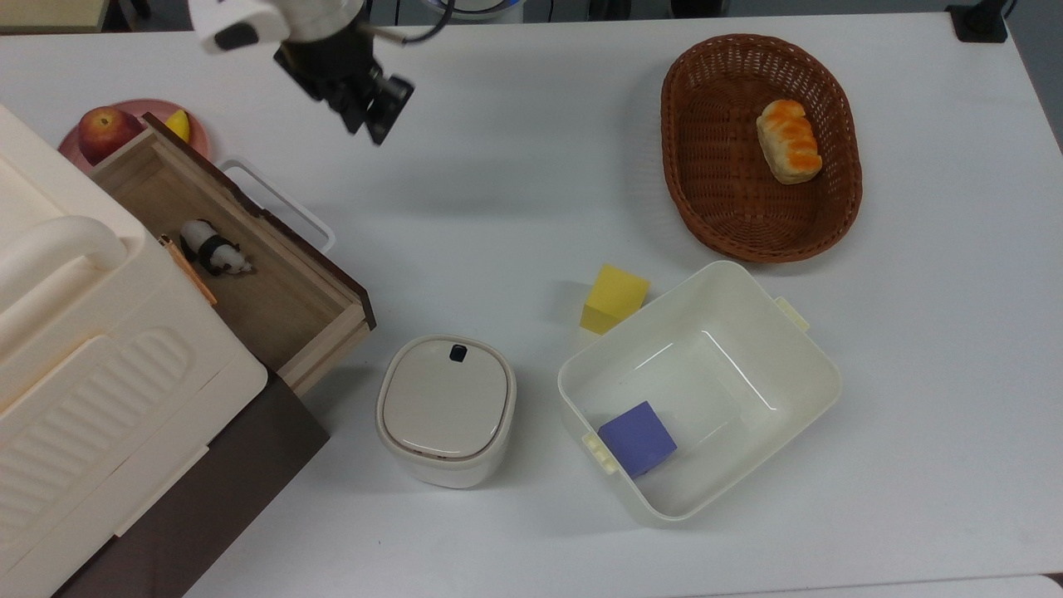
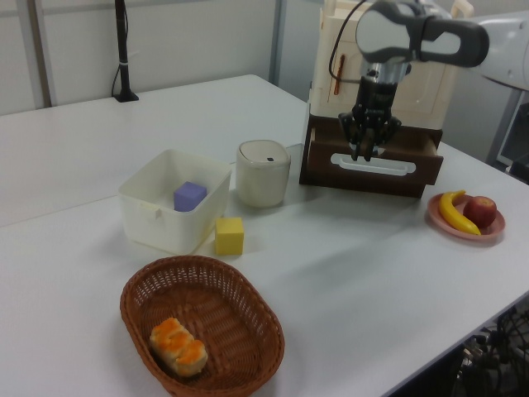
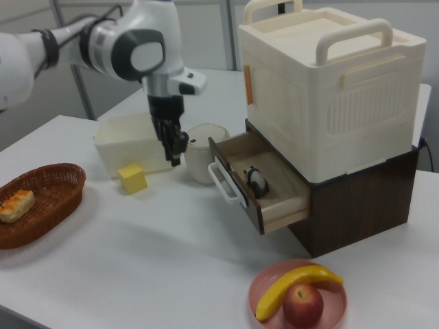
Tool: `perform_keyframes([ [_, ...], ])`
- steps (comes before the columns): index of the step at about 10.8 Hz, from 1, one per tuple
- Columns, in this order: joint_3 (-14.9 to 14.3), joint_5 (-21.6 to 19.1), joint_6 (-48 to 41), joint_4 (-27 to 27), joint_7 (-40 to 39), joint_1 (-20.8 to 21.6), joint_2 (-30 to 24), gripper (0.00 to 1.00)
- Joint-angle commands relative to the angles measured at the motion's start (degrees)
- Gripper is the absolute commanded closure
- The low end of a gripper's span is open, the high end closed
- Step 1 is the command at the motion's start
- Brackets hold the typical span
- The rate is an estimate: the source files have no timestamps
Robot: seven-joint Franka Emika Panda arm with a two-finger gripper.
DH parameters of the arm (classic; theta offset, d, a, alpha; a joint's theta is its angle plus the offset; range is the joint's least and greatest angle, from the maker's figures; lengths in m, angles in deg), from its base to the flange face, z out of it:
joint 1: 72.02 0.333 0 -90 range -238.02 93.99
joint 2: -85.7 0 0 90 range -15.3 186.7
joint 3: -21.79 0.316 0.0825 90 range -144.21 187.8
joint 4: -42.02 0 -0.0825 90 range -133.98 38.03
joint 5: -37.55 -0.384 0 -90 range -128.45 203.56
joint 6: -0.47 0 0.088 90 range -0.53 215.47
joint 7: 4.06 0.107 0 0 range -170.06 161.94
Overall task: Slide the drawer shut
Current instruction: 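Lower the gripper toward the front face of the open drawer, then push the drawer front with the gripper into the cabinet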
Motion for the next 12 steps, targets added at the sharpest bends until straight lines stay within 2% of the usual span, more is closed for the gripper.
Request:
perform_keyframes([
  [1,-0.3,2.9,6.3,-1.4,5.6,-0.8,3.0,0.7],
  [6,-0.4,6.3,19.1,-0.5,9.3,-4.4,9.7,0.71],
  [12,-0.4,6.3,23.5,7.5,9.4,-9.0,15.6,0.71],
])
